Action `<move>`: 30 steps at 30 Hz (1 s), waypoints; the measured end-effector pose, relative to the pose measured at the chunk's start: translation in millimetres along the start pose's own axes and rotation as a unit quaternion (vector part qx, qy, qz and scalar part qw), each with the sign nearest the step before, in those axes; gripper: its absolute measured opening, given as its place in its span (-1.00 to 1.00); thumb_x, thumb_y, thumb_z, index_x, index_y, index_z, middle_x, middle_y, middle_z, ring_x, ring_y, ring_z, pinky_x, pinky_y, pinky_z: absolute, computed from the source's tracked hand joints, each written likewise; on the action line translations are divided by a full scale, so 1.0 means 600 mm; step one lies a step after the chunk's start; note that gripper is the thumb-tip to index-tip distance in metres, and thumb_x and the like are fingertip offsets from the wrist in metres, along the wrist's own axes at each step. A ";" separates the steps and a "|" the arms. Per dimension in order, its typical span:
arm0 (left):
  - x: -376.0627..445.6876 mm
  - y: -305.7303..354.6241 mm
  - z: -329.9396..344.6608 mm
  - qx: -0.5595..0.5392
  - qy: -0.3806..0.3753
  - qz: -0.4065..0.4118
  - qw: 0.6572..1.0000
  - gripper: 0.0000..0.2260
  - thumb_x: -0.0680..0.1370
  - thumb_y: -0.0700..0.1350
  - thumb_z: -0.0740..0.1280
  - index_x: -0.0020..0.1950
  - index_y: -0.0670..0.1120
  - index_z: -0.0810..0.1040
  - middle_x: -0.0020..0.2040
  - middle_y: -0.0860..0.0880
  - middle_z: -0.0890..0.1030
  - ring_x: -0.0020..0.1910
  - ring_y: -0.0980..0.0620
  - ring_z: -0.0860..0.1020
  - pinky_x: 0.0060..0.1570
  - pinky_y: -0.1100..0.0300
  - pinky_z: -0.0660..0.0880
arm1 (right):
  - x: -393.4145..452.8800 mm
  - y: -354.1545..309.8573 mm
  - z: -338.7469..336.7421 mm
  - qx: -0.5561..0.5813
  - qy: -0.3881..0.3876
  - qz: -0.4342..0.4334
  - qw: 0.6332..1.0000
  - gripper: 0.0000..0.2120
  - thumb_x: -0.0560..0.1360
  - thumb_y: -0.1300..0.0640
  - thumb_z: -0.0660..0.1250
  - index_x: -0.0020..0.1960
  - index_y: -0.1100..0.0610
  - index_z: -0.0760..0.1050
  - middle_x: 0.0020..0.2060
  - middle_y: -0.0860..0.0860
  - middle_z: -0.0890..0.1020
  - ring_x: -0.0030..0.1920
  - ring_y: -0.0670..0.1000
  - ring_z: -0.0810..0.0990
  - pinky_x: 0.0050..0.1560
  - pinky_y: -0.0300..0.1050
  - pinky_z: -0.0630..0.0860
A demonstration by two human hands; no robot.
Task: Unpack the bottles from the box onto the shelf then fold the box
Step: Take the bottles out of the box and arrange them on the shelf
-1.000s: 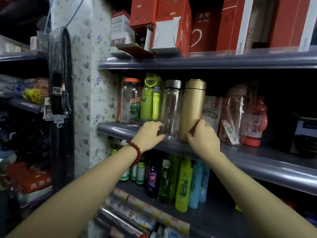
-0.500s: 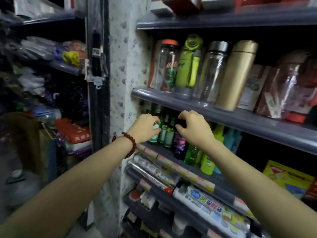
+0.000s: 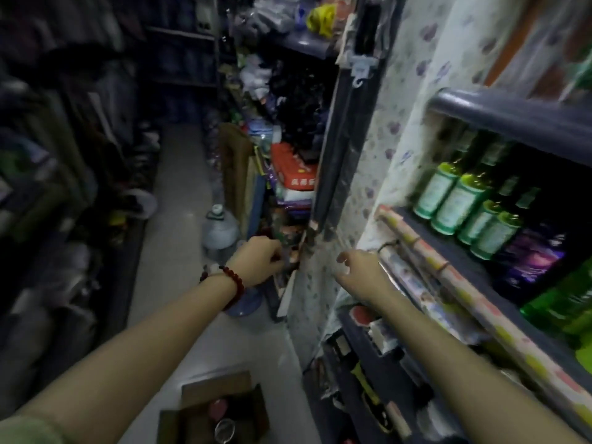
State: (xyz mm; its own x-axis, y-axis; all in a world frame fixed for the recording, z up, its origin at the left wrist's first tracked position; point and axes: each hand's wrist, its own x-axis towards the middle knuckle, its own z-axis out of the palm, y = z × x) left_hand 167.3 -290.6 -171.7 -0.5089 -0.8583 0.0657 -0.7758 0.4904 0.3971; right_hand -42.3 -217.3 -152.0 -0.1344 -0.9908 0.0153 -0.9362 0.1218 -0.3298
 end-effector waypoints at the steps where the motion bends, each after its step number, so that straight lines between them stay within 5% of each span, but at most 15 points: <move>1: -0.013 -0.025 0.015 0.000 -0.002 -0.025 1.000 -0.80 0.54 -0.06 0.29 0.00 -0.18 0.58 -0.05 -0.16 0.61 -0.05 -0.14 0.57 -0.15 0.11 0.44 | 0.008 -0.003 0.029 0.004 -0.021 -0.007 1.000 -0.69 0.50 0.11 0.27 0.17 0.24 0.53 0.11 0.20 0.59 0.14 0.21 0.55 0.06 -0.03 0.47; 6: -0.079 -0.115 0.087 0.008 -0.032 -0.121 0.992 -0.75 0.56 -0.13 0.27 0.13 -0.26 0.57 0.10 -0.24 0.61 0.10 -0.20 0.55 0.05 0.06 0.40 | 0.018 -0.020 0.179 0.036 -0.110 -0.039 0.992 -0.67 0.51 0.11 0.29 0.22 0.24 0.49 0.15 0.18 0.57 0.17 0.19 0.53 0.08 -0.02 0.48; 10: -0.119 -0.187 0.166 -0.002 -0.050 -0.168 0.985 -0.71 0.56 -0.08 0.28 0.22 -0.19 0.53 0.16 -0.22 0.57 0.13 -0.17 0.53 0.10 0.10 0.42 | 0.006 -0.023 0.299 0.045 -0.162 -0.045 0.985 -0.84 0.47 0.15 0.28 -0.02 0.23 0.50 -0.07 0.18 0.58 0.04 0.21 0.58 -0.19 -0.13 0.39; 12: -0.134 -0.218 0.210 -0.010 -0.064 -0.188 0.980 -0.69 0.56 -0.06 0.28 0.26 -0.15 0.50 0.19 -0.18 0.54 0.16 -0.14 0.52 0.14 0.10 0.43 | -0.001 -0.022 0.356 0.047 -0.186 -0.039 0.981 -0.79 0.49 0.16 0.28 0.09 0.23 0.51 0.02 0.19 0.58 0.09 0.18 0.56 -0.14 -0.19 0.35; 16: -0.157 -0.279 0.304 -0.005 -0.079 -0.198 0.977 -0.66 0.57 -0.03 0.26 0.30 -0.12 0.47 0.22 -0.16 0.52 0.19 -0.11 0.50 0.15 0.13 0.41 | -0.009 -0.012 0.467 0.049 -0.197 -0.019 0.979 -0.65 0.51 0.10 0.30 0.26 0.18 0.46 0.18 0.17 0.55 0.19 0.16 0.52 0.10 -0.11 0.45; 30: -0.249 -0.500 0.703 -0.014 -0.088 -0.216 0.972 -0.71 0.58 -0.05 0.25 0.26 -0.12 0.49 0.15 -0.14 0.52 0.13 -0.12 0.53 0.05 0.14 0.43 | -0.047 0.062 0.934 0.067 -0.201 -0.034 0.977 -0.76 0.49 0.12 0.29 0.11 0.20 0.49 0.05 0.16 0.57 0.05 0.16 0.55 -0.12 -0.11 0.40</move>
State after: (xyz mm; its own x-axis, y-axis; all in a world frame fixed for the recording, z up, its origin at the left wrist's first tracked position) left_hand 318.7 -246.0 -687.0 -0.1954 -0.9430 -0.2694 -0.9224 0.0834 0.3772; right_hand 108.6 -217.8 -693.7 0.0905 -0.9428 -0.3207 -0.8844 0.0720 -0.4612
